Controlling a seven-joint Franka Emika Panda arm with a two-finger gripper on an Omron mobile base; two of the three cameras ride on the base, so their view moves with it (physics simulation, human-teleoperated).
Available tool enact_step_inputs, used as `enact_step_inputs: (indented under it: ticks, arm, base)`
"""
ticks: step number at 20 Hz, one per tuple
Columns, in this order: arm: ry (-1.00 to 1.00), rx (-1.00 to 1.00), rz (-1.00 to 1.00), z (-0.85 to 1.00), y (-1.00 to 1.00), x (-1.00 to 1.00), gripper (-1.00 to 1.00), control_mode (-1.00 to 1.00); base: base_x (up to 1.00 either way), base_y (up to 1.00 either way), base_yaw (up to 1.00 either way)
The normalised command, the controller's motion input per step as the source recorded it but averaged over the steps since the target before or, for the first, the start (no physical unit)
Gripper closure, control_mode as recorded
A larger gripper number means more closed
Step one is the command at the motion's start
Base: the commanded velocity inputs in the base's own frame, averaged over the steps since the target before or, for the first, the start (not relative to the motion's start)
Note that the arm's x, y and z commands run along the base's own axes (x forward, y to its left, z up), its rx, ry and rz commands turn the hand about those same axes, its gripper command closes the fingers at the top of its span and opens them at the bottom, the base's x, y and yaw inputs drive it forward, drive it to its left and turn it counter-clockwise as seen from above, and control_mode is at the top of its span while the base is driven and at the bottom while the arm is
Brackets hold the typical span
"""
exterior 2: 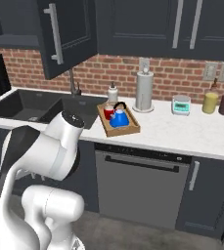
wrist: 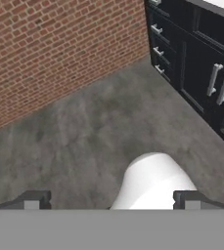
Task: Pick the kettle from the counter and place it on the tray. Then pick the mug from the cabinet and place it on the tray. Then close the cabinet doors.
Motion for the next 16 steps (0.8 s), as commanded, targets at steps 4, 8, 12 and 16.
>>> enact_step_inputs:
  ticks: [4,8,12,16]
  arm:
    - [0.00,0.00,0.00,0.00,0.00,0.00,-1.00,1.00]
    - [0.00,0.00,0.00,0.00,0.00,0.00,-1.00,1.00]
    - [0.00,0.00,0.00,0.00,0.00,0.00,-1.00,1.00]
    - [0.00,0.00,0.00,0.00,0.00,0.00,-1.00,1.00]
  base:
    - [-0.03,1.00,0.00]
    - [0.00,1.00,0.00]
    - [0.06,0.90,-0.03]
    - [0.21,0.62,-0.09]
